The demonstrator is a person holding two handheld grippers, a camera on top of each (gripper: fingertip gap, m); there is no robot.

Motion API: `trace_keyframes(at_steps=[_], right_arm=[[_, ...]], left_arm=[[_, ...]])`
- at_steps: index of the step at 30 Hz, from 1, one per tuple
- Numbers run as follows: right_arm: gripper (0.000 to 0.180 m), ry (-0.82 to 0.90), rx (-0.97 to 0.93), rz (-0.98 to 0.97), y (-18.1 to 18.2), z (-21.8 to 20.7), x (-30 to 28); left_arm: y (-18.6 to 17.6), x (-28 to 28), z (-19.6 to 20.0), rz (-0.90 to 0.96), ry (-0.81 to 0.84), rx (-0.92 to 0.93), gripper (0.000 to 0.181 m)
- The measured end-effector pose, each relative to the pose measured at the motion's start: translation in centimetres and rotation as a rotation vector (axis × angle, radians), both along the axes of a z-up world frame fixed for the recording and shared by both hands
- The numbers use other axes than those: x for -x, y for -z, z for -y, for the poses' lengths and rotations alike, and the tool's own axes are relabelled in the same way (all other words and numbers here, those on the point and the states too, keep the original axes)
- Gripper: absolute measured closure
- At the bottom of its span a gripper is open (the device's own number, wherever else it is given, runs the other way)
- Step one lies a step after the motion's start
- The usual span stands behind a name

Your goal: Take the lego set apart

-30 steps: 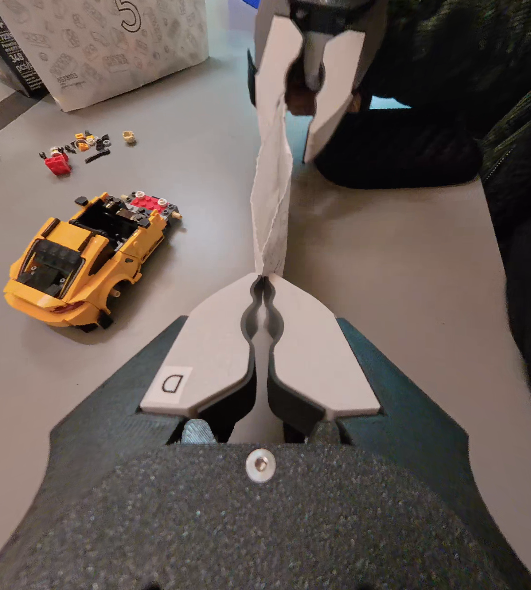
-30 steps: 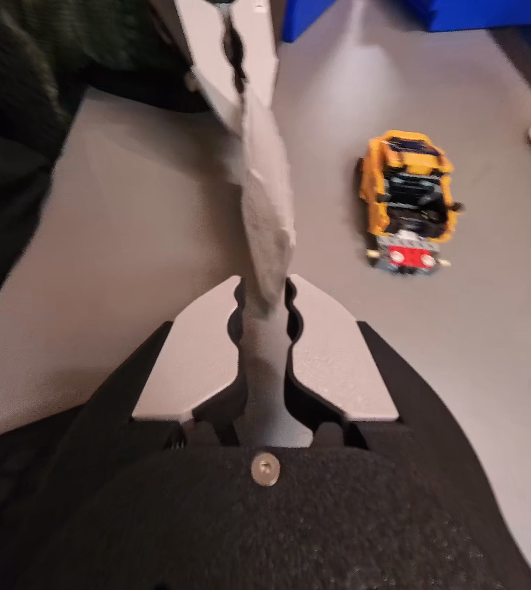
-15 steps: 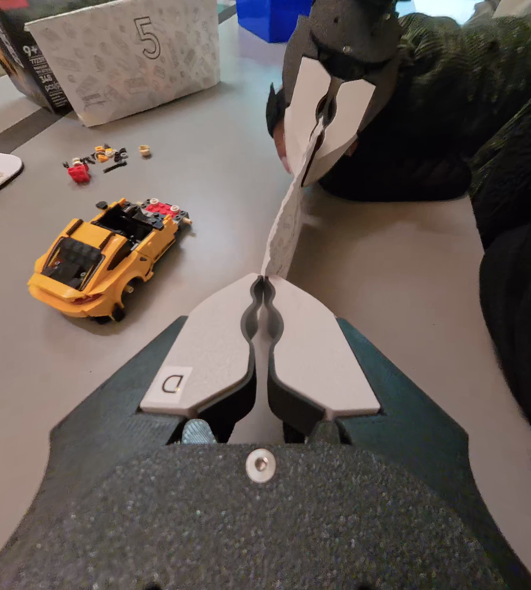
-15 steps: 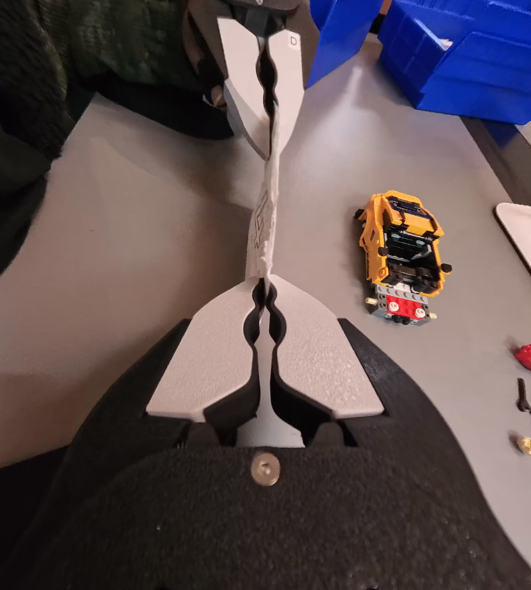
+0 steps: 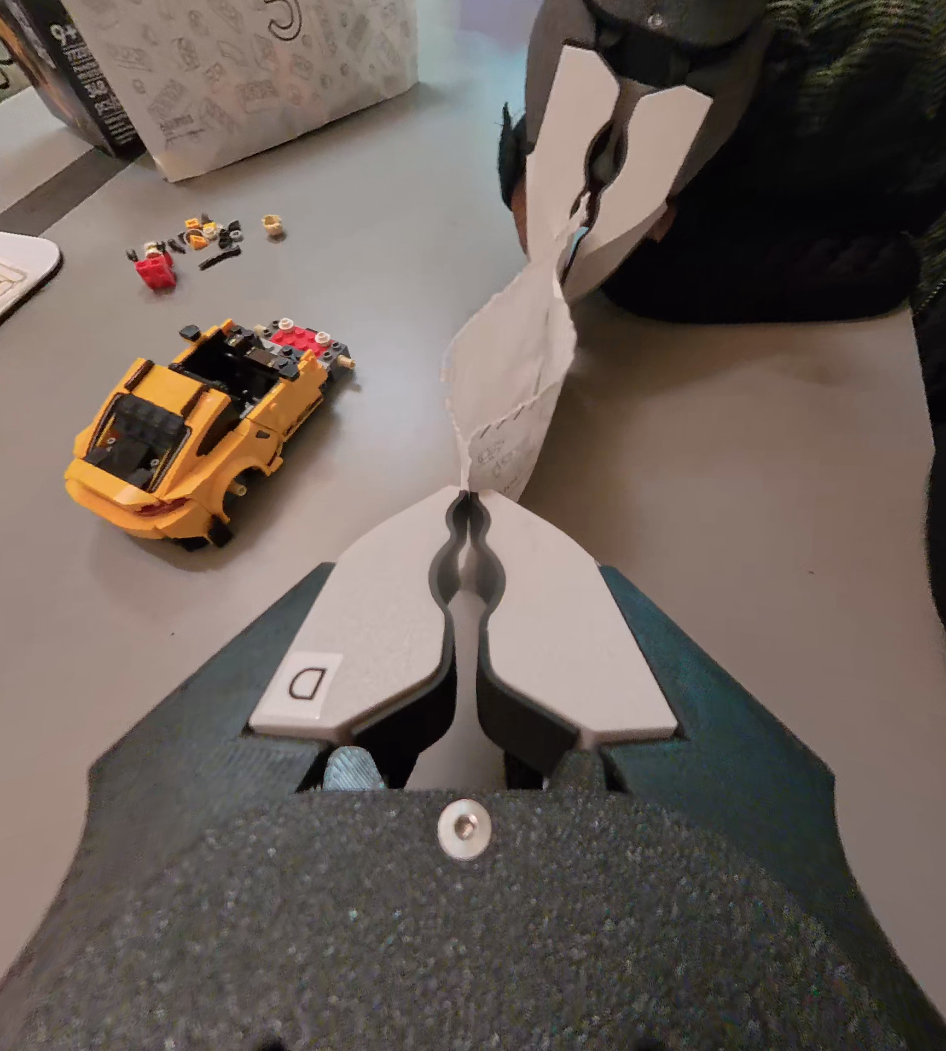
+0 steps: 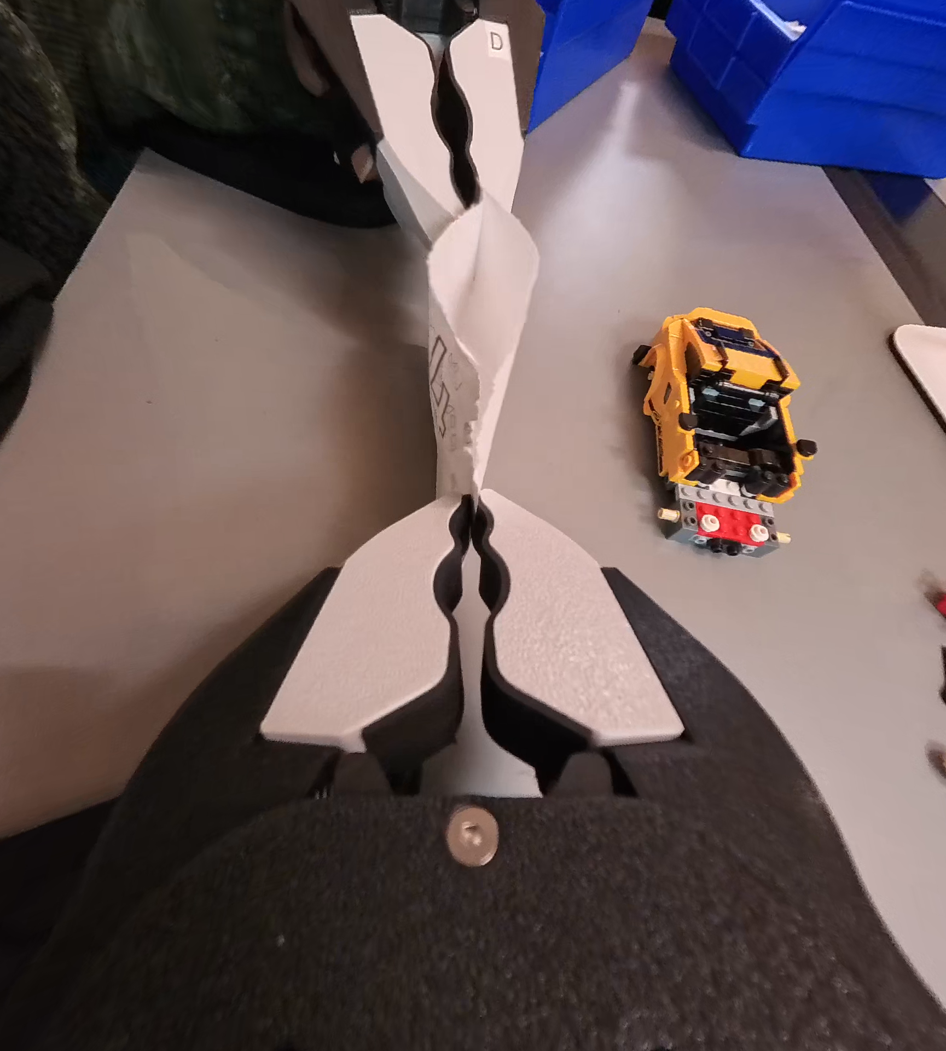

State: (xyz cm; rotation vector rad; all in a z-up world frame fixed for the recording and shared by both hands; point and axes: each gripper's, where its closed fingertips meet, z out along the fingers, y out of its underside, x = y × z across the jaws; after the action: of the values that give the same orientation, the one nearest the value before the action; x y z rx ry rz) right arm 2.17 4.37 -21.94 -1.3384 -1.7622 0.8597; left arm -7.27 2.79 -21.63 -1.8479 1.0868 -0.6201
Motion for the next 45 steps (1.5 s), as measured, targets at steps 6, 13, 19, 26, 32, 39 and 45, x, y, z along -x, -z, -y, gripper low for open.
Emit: trace_keyframes(at_steps=[6,13,19,26,32,39,45], right_arm=[[0.180,0.005,-0.007,-0.009,-0.1,-0.1,0.1],[0.180,0.009,-0.023,-0.008,0.0,-0.1,0.1],[0.180,0.017,-0.023,-0.007,0.0,-0.2,0.1],[0.180,0.028,-0.025,-0.013,-0.1,-0.4,0.1],[0.180,0.032,-0.031,-0.018,-0.1,-0.4,0.1],[0.180,0.048,-0.036,-0.033,-0.2,-0.7,0.1],[0.180,0.072,-0.030,-0.074,-0.8,-0.9,-0.2]], left_arm=[[0.0,-0.2,-0.4,-0.044,-0.042,-0.029,0.181],[0.0,-0.1,-0.4,-0.060,-0.047,-0.047,0.181],[-0.2,0.2,-0.4,-0.057,-0.057,-0.054,0.175],[-7.4,4.3,0.1,0.194,-0.228,-0.138,0.160],[-15.0,24.0,3.7,0.200,-0.913,-0.289,0.181],[-11.9,45.3,11.5,0.025,-1.539,0.090,0.162],[-5.3,47.2,11.6,0.085,-1.571,0.516,0.120]])
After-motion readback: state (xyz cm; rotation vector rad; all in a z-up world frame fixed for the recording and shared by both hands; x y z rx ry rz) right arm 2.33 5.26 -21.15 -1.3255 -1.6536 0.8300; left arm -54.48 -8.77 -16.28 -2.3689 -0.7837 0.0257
